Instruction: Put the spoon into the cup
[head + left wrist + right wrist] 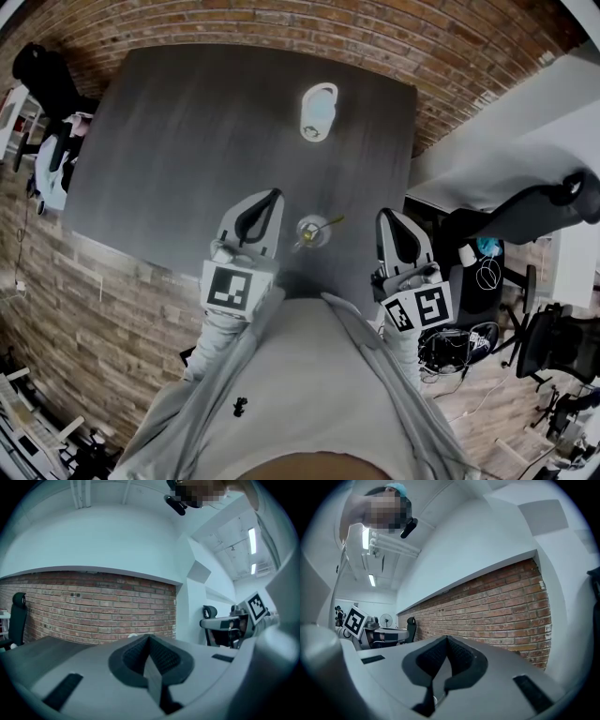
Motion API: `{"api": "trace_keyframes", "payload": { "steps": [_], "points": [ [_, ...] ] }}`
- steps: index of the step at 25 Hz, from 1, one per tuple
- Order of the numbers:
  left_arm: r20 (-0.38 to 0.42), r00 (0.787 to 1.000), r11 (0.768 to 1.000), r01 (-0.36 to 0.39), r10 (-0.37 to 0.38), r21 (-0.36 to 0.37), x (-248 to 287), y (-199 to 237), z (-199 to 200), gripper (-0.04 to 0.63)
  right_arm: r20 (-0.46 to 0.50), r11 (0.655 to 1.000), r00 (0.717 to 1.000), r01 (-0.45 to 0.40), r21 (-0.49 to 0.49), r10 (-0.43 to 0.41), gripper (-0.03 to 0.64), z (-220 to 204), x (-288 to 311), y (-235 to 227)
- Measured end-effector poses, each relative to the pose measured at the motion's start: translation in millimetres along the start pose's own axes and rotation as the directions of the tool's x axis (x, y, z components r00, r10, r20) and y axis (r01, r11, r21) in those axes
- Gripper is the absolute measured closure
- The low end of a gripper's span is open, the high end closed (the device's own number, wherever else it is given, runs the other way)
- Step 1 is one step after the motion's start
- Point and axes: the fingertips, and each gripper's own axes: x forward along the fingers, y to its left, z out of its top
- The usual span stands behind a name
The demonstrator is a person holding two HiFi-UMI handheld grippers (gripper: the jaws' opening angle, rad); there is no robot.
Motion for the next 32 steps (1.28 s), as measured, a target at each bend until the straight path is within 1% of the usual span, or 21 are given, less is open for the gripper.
{"api": "trace_keyframes", "payload": {
  "steps": [1,4,5,11,14,16,18,20,23,24,28,30,32],
  "points": [
    [-0.004,1.0,1.0,0.001,-0.001,0.003,0.7,-0.5,-0.7,0.575,0.002,1.0,1.0,-0.002,0.004,0.002,0.601,-0.7,-0.5,-0.4],
    [0.0,1.0,0.999,0.02,-0.02,0.048,2.0,-1.3,-3.8,0.575,0.003,1.0,1.0,-0.005,0.006,0.005,0.601,-1.4,-1.6,-1.0],
    [0.001,1.0,0.999,0.02,-0.02,0.049,2.1,-1.0,-3.5,0.575,0.002,1.0,1.0,-0.005,0.004,0.005,0.601,-1.4,-1.5,-0.9],
    [-0.004,1.0,1.0,0.013,-0.012,0.019,1.9,0.2,-1.9,0.575,-0.008,1.0,1.0,0.0,-0.005,0.0,0.601,-3.0,-0.1,-1.7],
    [-0.008,1.0,1.0,0.018,-0.018,0.022,1.8,0.6,-2.2,0.575,-0.013,1.0,1.0,0.006,-0.007,-0.006,0.601,-3.3,1.1,-2.5],
    [-0.015,1.0,1.0,0.008,-0.008,-0.003,1.3,1.1,-0.8,0.575,-0.014,1.0,1.0,0.015,-0.008,-0.015,0.6,-3.6,1.4,-3.5],
    [-0.014,1.0,1.0,0.003,-0.004,-0.01,0.6,1.5,-0.5,0.575,-0.014,1.0,1.0,0.02,-0.006,-0.02,0.601,-4.1,1.3,-3.8],
    [-0.011,1.0,1.0,0.006,-0.006,0.0,-0.1,2.1,-1.7,0.575,-0.008,1.0,1.0,0.023,0.002,-0.023,0.601,-4.3,0.6,-4.0],
    [-0.003,1.0,0.999,0.023,-0.023,0.048,-0.2,3.5,-5.8,0.575,0.0,0.999,0.999,0.035,0.009,-0.035,0.6,-4.1,0.3,-5.6],
    [-0.001,1.0,0.999,0.024,-0.024,0.049,-0.2,3.9,-6.3,0.575,0.0,0.999,0.999,0.038,0.008,-0.038,0.6,-4.4,0.4,-6.1],
    [-0.01,1.0,1.0,-0.001,0.001,0.001,-1.5,5.5,-3.7,0.575,-0.001,0.998,0.998,0.057,0.005,-0.057,0.6,-6.3,-0.7,-8.6],
    [-0.009,1.0,1.0,-0.004,0.004,0.007,-2.0,6.1,-4.3,0.575,-0.002,0.998,0.998,0.058,0.006,-0.058,0.601,-7.0,-1.7,-9.2],
    [-0.014,1.0,1.0,-0.011,0.011,-0.004,-2.1,6.1,-3.6,0.575,-0.001,0.998,0.998,0.056,0.006,-0.056,0.601,-7.3,-2.3,-9.3]
  ]
}}
